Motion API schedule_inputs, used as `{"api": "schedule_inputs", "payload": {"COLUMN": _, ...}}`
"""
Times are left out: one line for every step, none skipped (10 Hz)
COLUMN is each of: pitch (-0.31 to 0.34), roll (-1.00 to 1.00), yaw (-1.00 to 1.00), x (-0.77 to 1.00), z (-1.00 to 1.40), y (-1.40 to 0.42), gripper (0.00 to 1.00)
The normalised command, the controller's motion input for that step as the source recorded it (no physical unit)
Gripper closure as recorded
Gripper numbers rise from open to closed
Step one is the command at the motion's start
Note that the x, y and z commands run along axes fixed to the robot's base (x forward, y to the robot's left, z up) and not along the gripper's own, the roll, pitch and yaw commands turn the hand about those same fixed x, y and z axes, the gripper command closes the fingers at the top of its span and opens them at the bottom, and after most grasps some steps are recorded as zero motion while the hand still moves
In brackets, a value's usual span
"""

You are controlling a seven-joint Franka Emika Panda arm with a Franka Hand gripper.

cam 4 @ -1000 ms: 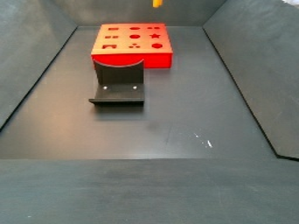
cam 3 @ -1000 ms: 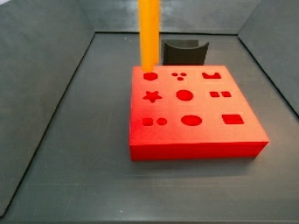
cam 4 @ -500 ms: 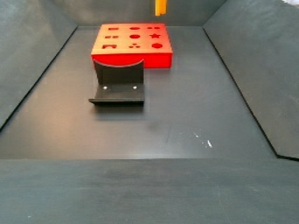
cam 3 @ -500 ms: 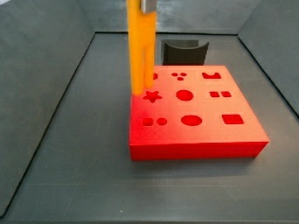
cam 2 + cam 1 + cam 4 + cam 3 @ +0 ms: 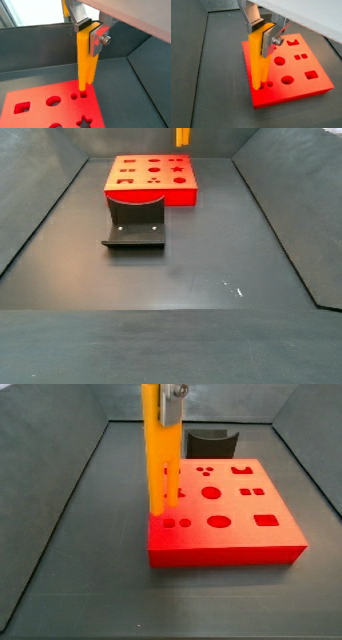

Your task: Insert the square-circle object.

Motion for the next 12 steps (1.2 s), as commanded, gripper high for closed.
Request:
{"api": "schedule_inputs", "payload": {"pitch": 0.117, "roll": 0.46, "yaw": -0.14, "x": 0.61, "z": -0.09, "y": -0.19, "gripper": 1.00}}
{"api": "schedule_inputs", "payload": {"pitch": 0.114, "roll": 0.19, "yaw": -0.55, "x": 0.31, "z": -0.03, "y": -0.01, "gripper": 1.00}}
{"api": "schedule_inputs", "payload": {"pitch": 0.000, "roll": 0.00, "yaw": -1.00, "x": 0.02, "z": 0.00, "y": 0.00, "gripper": 1.00}}
{"api": "schedule_inputs", "payload": {"pitch": 0.000, "roll": -0.02, "yaw": -1.00, "x": 0.00, "z": 0.00, "y": 0.00, "gripper": 1.00}}
{"api": "schedule_inputs", "payload": {"pitch": 0.000, "roll": -0.02, "yaw": -1.00, "x": 0.00, "z": 0.00, "y": 0.00, "gripper": 1.00}}
{"api": "schedule_inputs", "payload": {"pitch": 0.000, "roll": -0.03, "yaw": -1.00, "x": 0.00, "z": 0.00, "y": 0.00, "gripper": 1.00}}
{"api": "schedule_inputs", "payload": {"pitch": 0.000, "roll": -0.03, "yaw": -1.00, "x": 0.00, "z": 0.00, "y": 0.00, "gripper": 1.00}}
{"api": "schedule_inputs", "payload": {"pitch": 0.000, "roll": 0.00, "yaw": -1.00, "x": 0.00, "z": -0.02, "y": 0.00, "gripper": 1.00}}
{"api": "schedule_inputs", "payload": {"pitch": 0.000, "roll": 0.00, "yaw": -1.00, "x": 0.00, "z": -0.07, "y": 0.00, "gripper": 1.00}}
{"api": "schedule_inputs", "payload": {"pitch": 0.000, "roll": 0.00, "yaw": -1.00, "x": 0.00, "z": -0.08, "y": 0.00, "gripper": 1.00}}
{"api": "schedule_inputs", "payload": {"pitch": 0.000, "roll": -0.05, "yaw": -0.81, "x": 0.38, "z": -0.15, "y": 0.09, "gripper": 1.00}}
{"api": "schedule_inputs", "payload": {"pitch": -0.031, "roll": -0.16, "yaw": -0.20, "x": 0.15, "z": -0.01, "y": 0.17, "gripper": 1.00}}
